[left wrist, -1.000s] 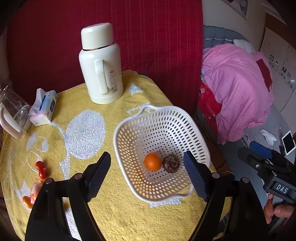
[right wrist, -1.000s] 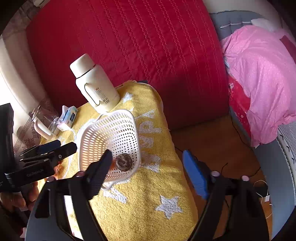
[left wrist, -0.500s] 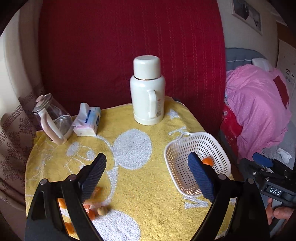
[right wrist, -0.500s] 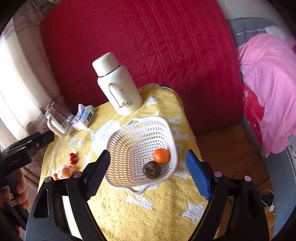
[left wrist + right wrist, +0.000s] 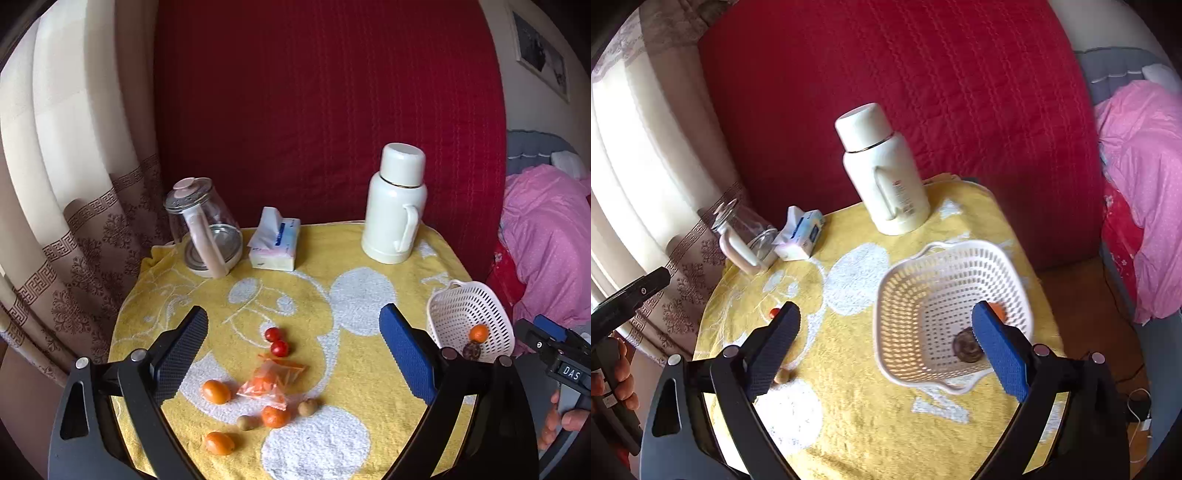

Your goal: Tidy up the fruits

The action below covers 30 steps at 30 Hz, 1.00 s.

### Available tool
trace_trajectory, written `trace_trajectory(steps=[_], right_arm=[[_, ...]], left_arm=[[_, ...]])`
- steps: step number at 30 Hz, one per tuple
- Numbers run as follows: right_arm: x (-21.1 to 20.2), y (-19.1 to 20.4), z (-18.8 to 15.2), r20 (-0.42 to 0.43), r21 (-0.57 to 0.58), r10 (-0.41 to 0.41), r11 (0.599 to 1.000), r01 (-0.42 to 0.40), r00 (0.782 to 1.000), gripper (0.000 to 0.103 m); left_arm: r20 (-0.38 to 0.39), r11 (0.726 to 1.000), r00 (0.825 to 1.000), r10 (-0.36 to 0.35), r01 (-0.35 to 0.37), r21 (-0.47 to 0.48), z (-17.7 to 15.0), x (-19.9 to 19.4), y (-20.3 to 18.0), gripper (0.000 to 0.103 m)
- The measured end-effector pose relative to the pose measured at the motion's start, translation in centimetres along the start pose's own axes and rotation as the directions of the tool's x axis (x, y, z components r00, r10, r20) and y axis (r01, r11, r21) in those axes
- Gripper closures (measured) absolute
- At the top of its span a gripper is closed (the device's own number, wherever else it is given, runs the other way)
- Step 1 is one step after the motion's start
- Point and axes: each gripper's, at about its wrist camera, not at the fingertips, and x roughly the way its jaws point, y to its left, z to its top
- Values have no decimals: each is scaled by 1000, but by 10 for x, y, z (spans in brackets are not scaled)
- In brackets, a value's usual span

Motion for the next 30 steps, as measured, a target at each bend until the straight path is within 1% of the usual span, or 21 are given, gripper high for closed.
trace_trajectory(steps=[8, 11, 15, 20, 30], right_arm=[[20, 54, -9, -32, -62, 37, 997, -39, 999, 8], [28, 69, -14, -50, -77, 39, 996, -43, 998, 8], [37, 86, -21, -73, -90, 37, 995, -43, 997, 8], [49, 102, -32, -109, -101, 27, 994, -39, 994, 8], [72, 125, -51, -172, -123, 0, 992, -22, 985, 8]], left_arm=[[-43, 995, 998, 53, -57, -81, -23, -4, 68, 10], [-71, 992, 995, 69, -76, -105, -34, 0, 91, 10], [-112, 989, 991, 73, -86, -121, -51, 11, 114, 10], [-193, 989, 980, 56, -81, -121, -79, 34, 130, 10], [-310, 994, 951, -18, -17, -111, -131, 68, 140, 10]])
